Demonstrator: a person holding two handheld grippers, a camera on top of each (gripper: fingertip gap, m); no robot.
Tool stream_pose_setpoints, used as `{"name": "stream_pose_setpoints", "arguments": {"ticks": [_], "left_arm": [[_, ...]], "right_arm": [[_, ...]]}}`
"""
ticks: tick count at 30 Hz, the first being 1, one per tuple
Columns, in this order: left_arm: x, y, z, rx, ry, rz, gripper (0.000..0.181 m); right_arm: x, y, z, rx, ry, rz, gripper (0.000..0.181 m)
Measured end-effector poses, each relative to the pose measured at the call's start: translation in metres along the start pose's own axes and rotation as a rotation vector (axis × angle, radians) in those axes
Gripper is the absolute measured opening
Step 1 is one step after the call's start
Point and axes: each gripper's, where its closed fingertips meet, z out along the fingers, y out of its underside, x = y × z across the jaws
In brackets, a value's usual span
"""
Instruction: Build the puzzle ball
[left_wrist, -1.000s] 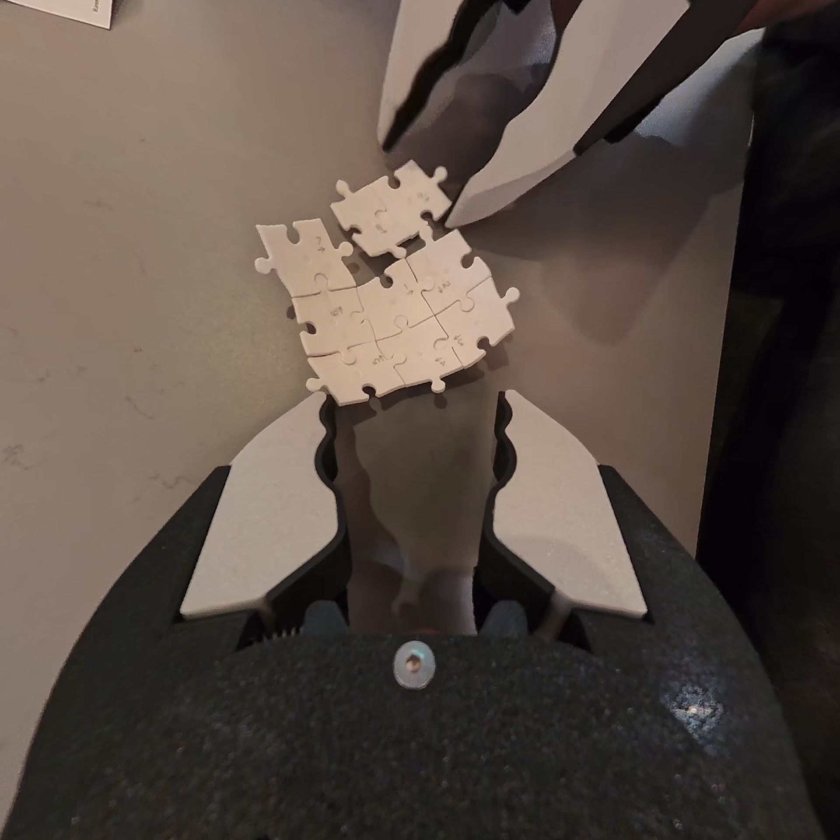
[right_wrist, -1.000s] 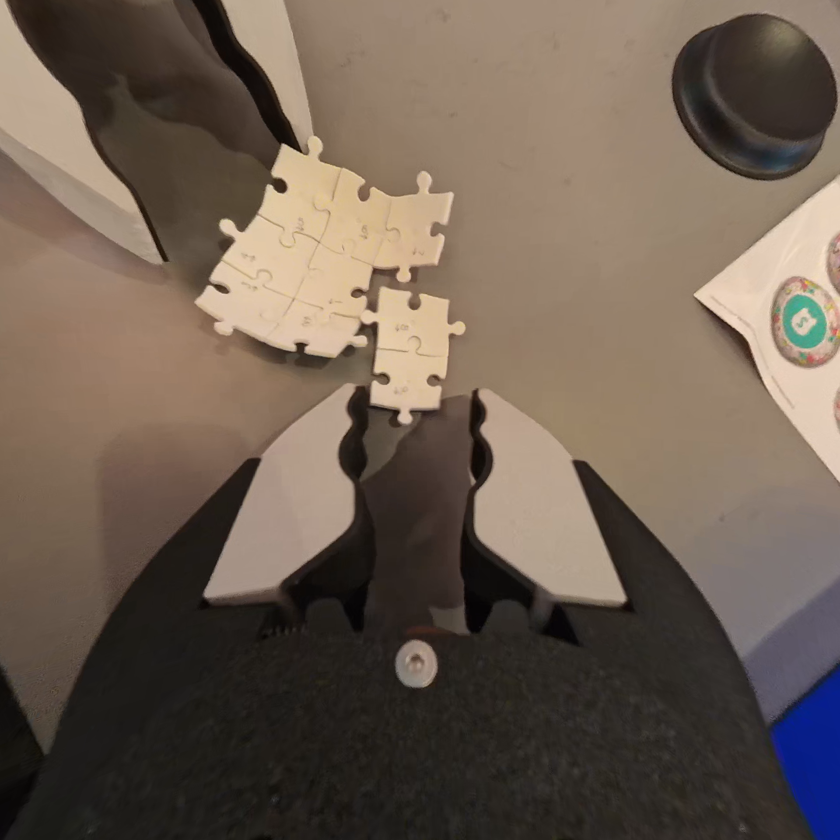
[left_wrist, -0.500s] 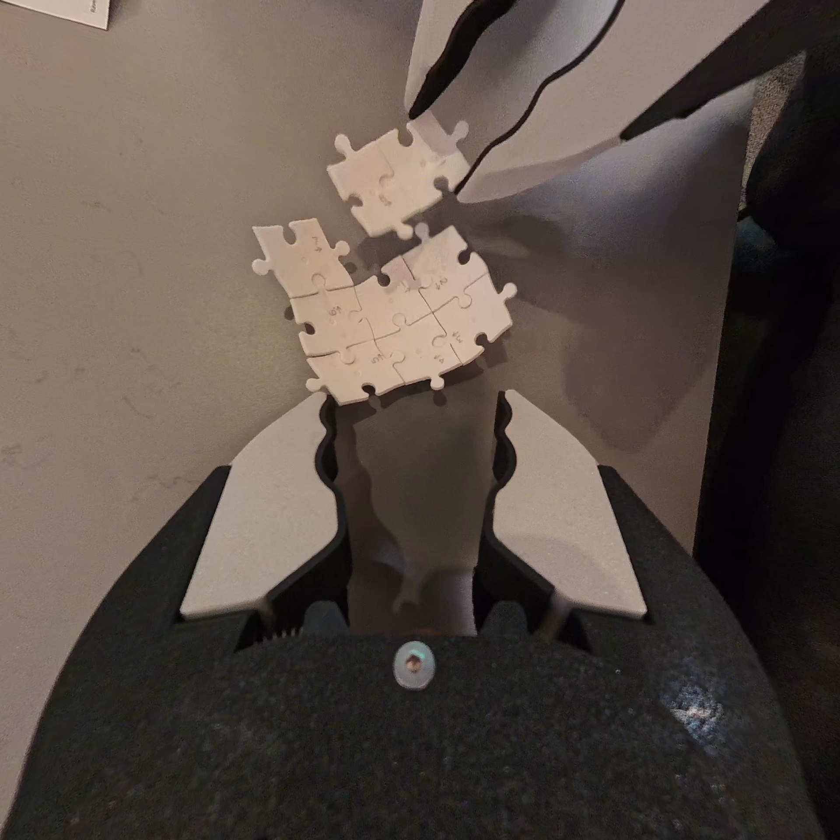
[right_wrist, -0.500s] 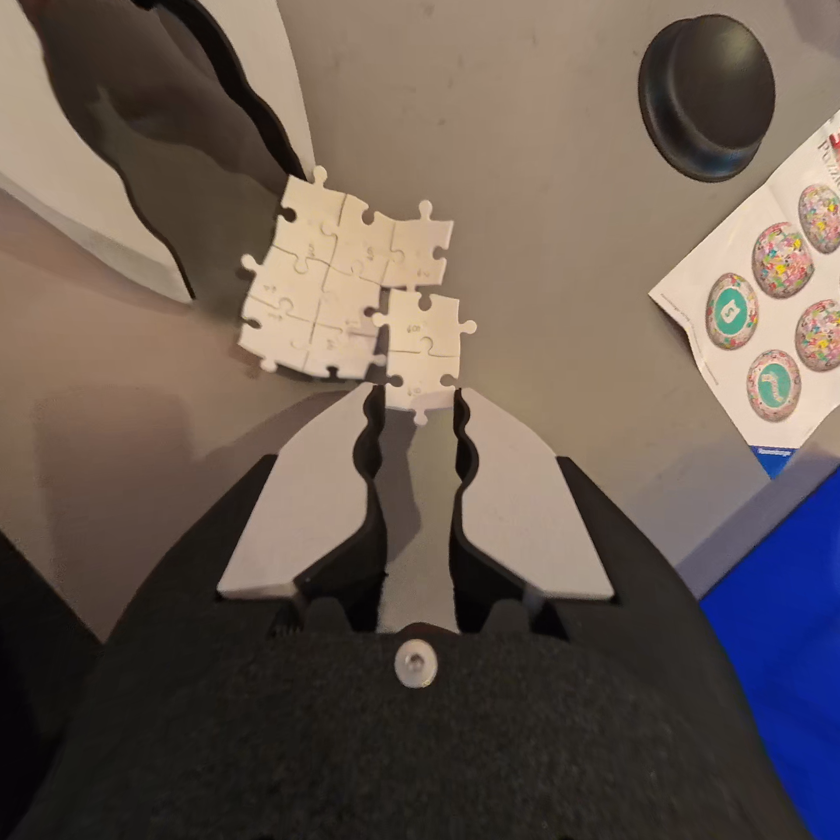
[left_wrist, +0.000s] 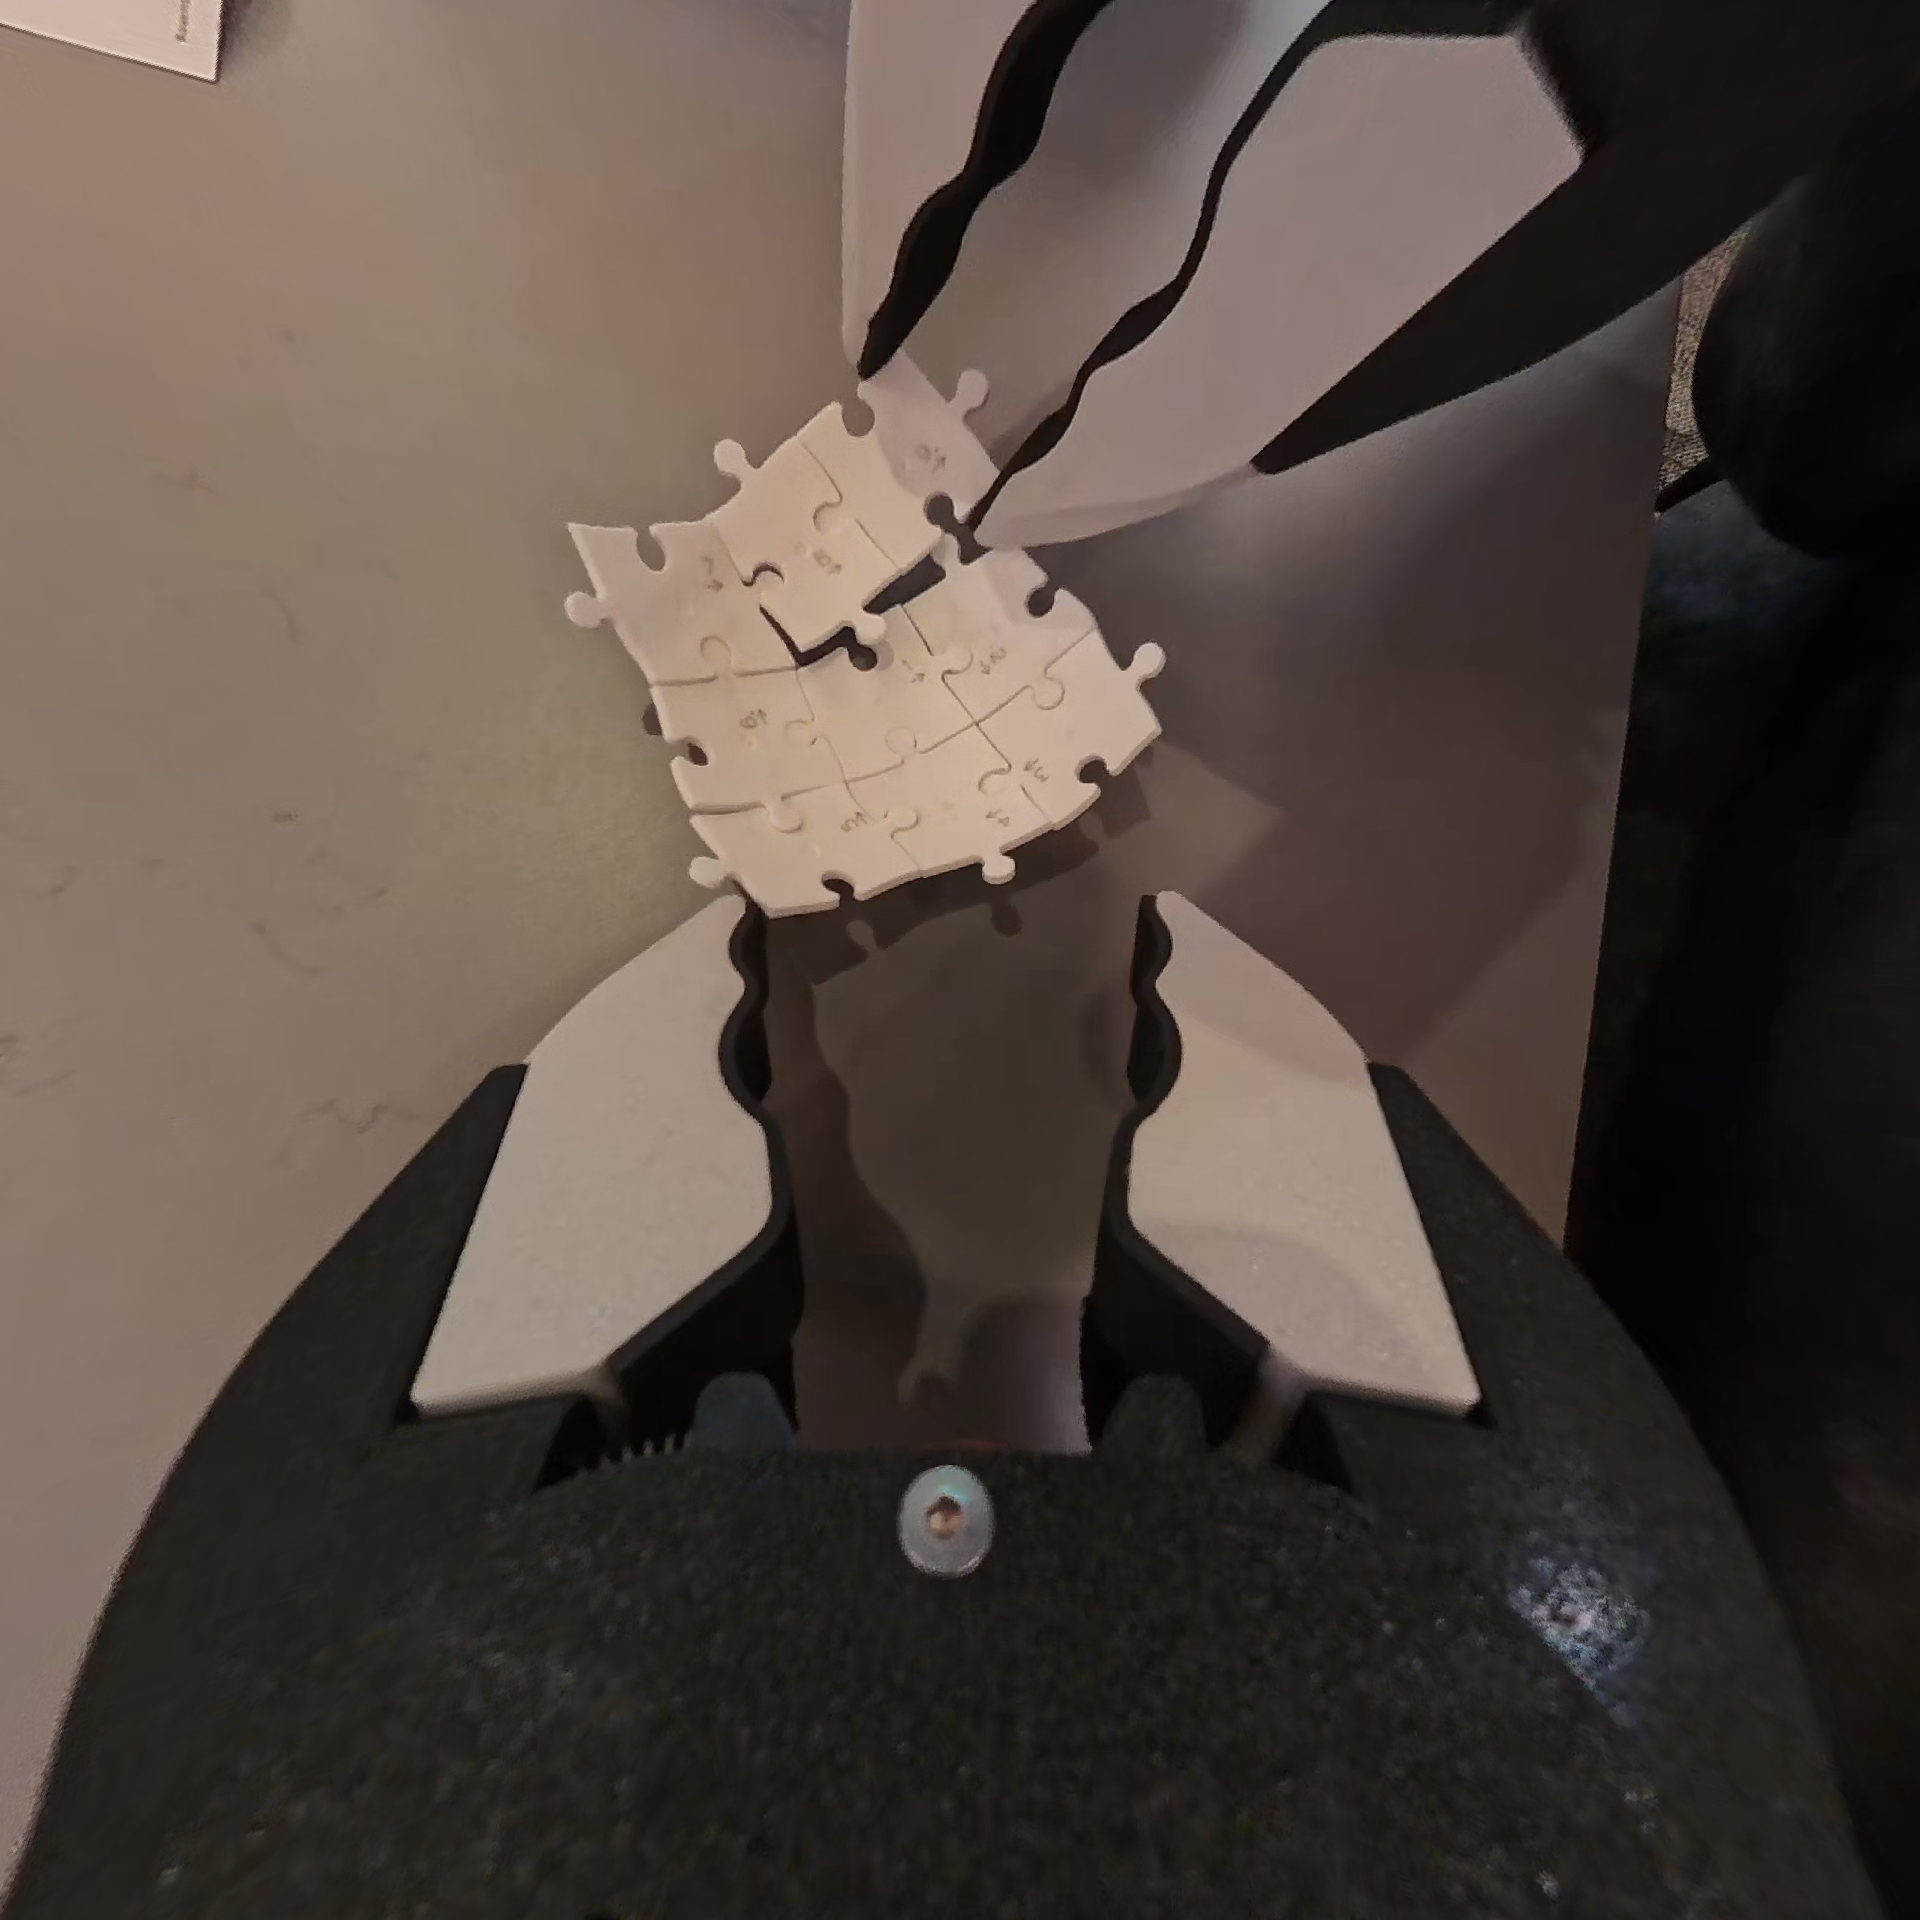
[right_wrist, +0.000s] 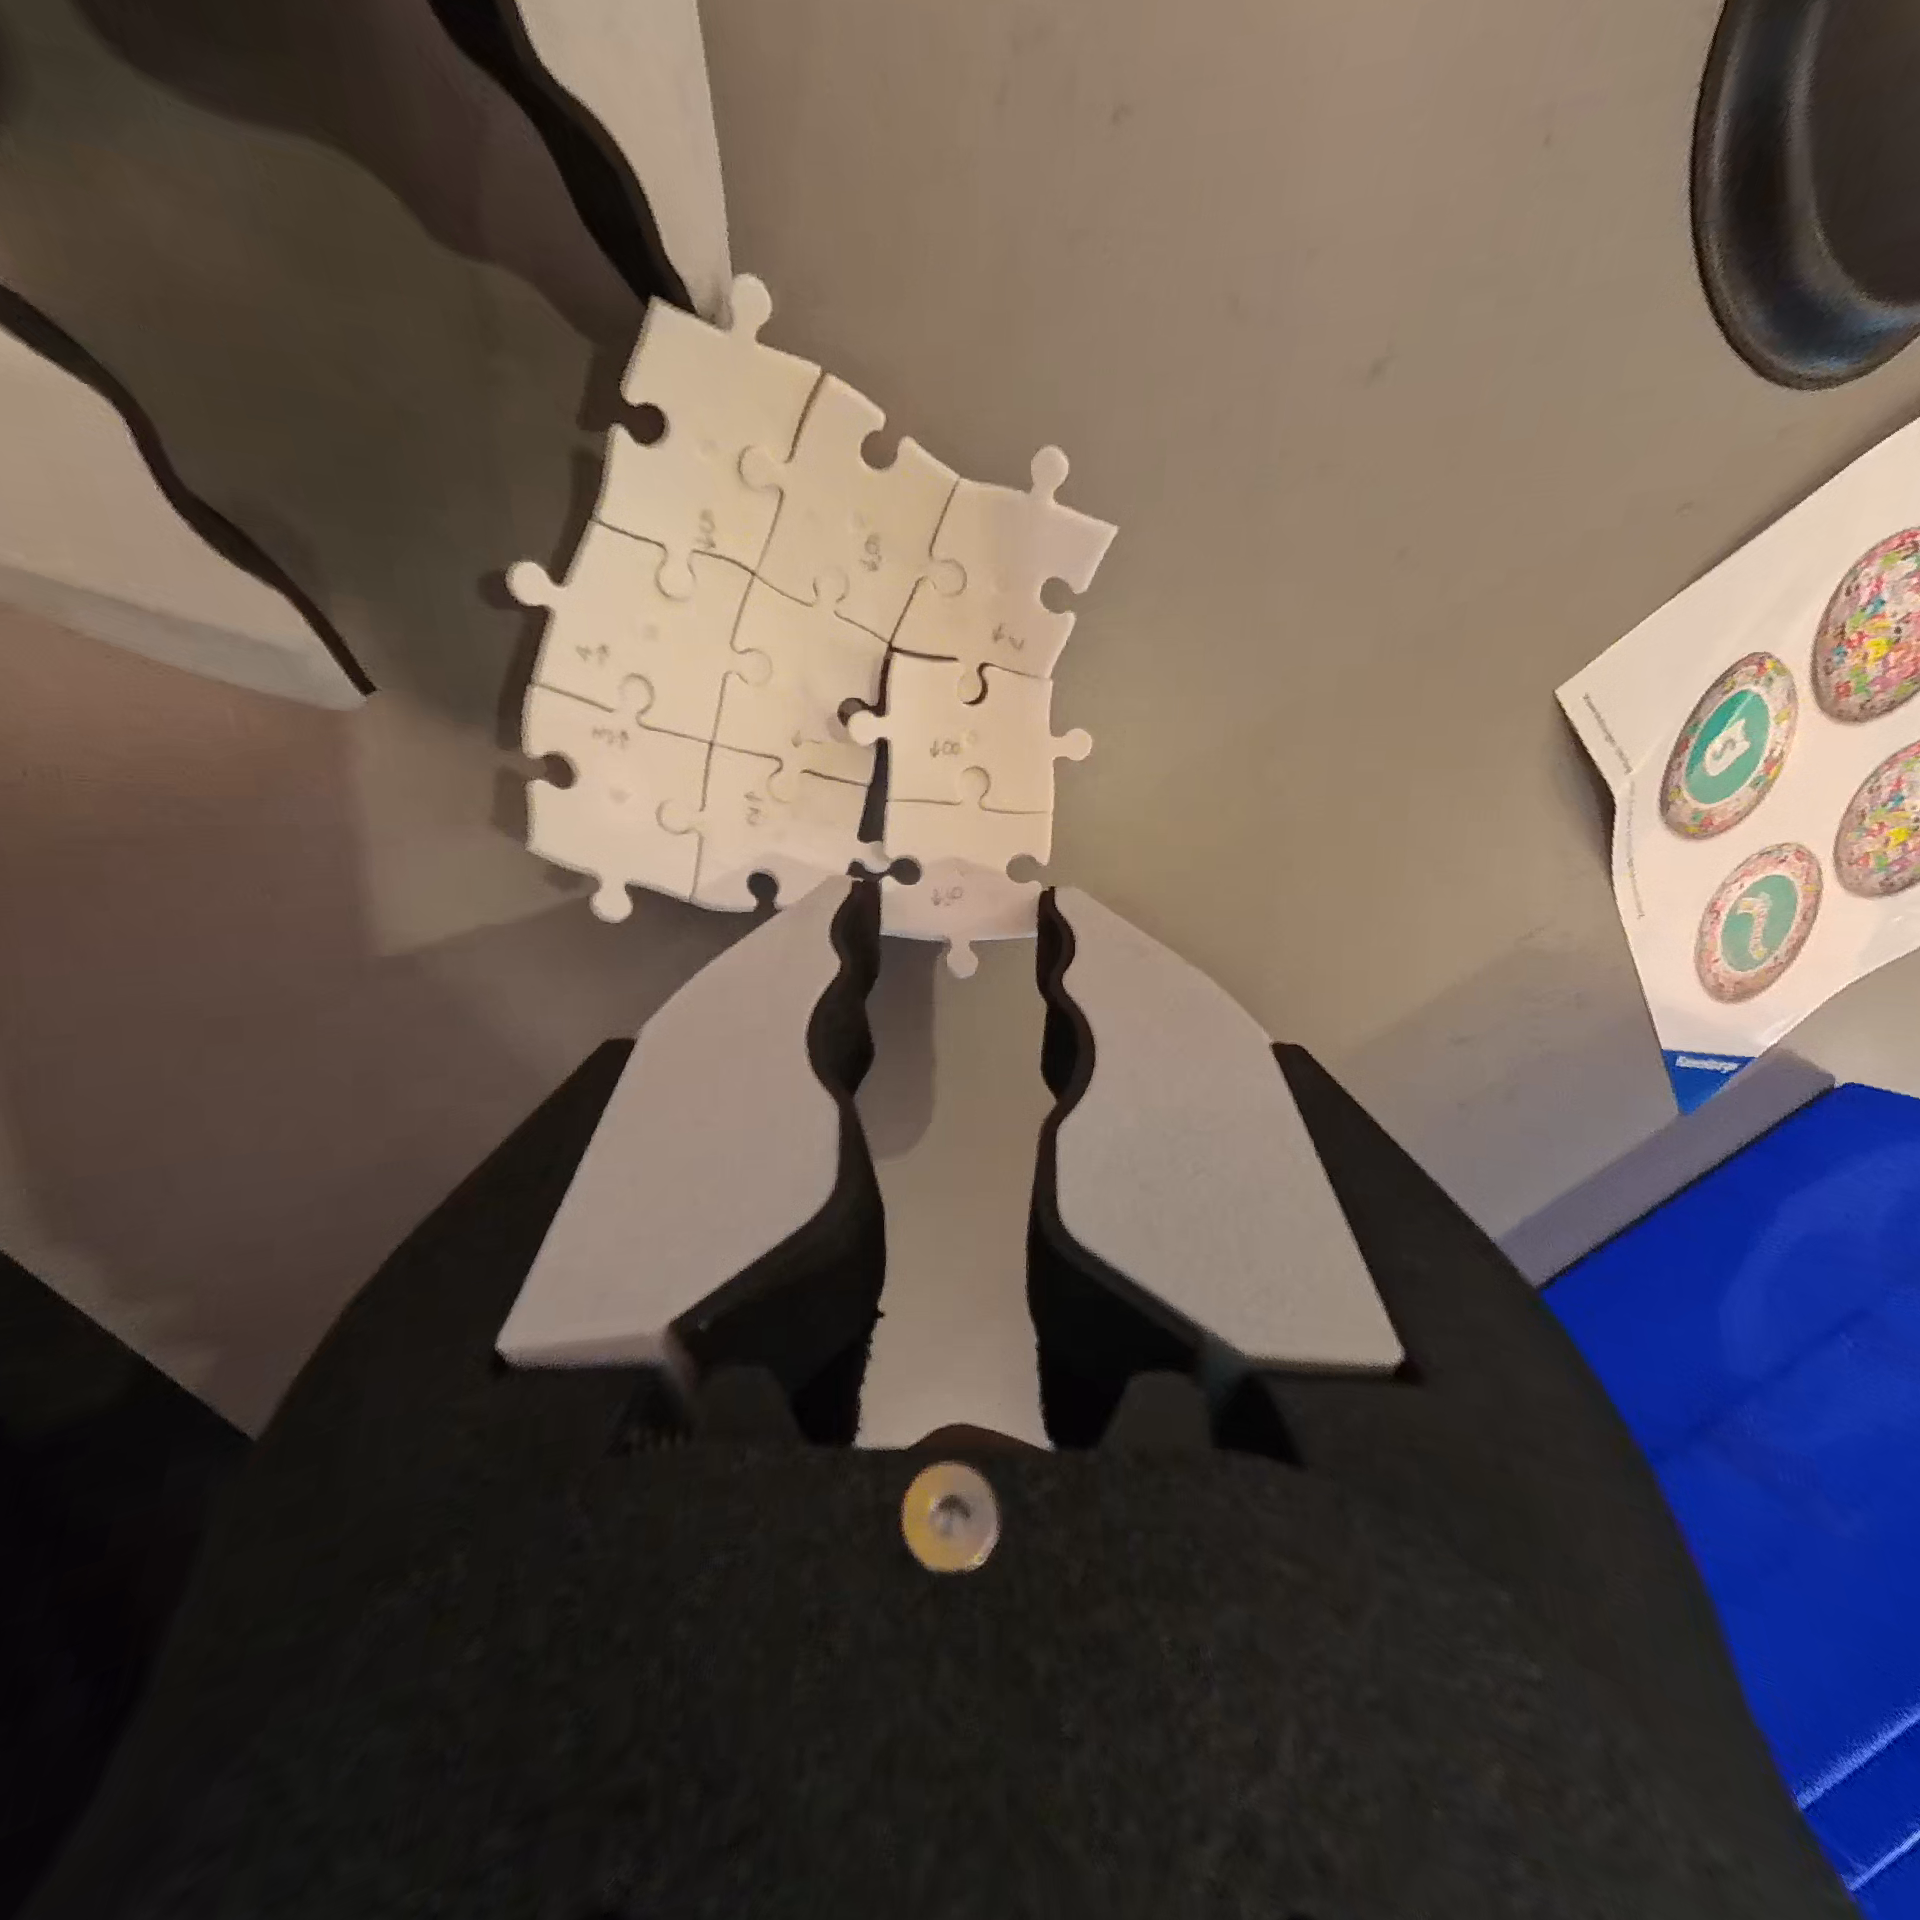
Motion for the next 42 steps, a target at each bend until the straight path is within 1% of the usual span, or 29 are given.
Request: {"name": "stream_pose_setpoints", "arguments": {"ticks": [6, 12, 14, 21, 26, 28, 29, 32, 34, 35, 40, 42], "left_arm": [[0.002, -0.003, -0.004, 0.028, 0.023, -0.02, 0.066], [0.003, -0.003, -0.003, 0.023, 0.021, -0.015, 0.066], [0.003, -0.003, -0.003, 0.025, 0.023, -0.016, 0.066], [0.003, -0.004, -0.003, 0.024, 0.021, -0.015, 0.066], [0.003, -0.002, -0.003, 0.021, 0.021, -0.017, 0.066], [0.003, -0.002, -0.002, 0.019, 0.02, -0.017, 0.066], [0.003, -0.001, -0.002, 0.017, 0.02, -0.016, 0.066], [0.003, -0.001, -0.002, 0.015, 0.021, -0.015, 0.066], [0.003, -0.001, -0.001, 0.014, 0.021, -0.015, 0.066], [0.003, -0.001, -0.001, 0.013, 0.022, -0.015, 0.066], [0.002, -0.001, -0.001, 0.015, 0.022, -0.019, 0.066], [0.002, -0.001, -0.001, 0.013, 0.023, -0.019, 0.066]], "right_arm": [[-0.003, 0.001, 0.001, 0.0, -0.033, 0.028, 0.029], [-0.005, 0.002, 0.002, 0.004, -0.054, 0.035, 0.029], [-0.006, 0.001, 0.002, 0.013, -0.069, 0.044, 0.033], [-0.009, 0.003, 0.004, 0.029, -0.114, 0.061, 0.032], [-0.014, -0.007, -0.011, 0.135, -0.197, 0.076, 0.031], [-0.004, -0.002, -0.014, 0.163, -0.191, 0.093, 0.032], [0.001, 0.001, -0.014, 0.177, -0.2, 0.113, 0.035], [0.005, 0.008, -0.007, 0.236, -0.312, 0.216, 0.036], [0.001, 0.01, -0.006, 0.283, -0.41, 0.262, 0.031], [0.0, 0.01, -0.005, 0.313, -0.423, 0.26, 0.029], [0.001, 0.017, 0.0, 0.372, -0.287, 0.123, 0.034], [-0.001, 0.02, 0.002, 0.369, -0.245, 0.092, 0.033]]}}
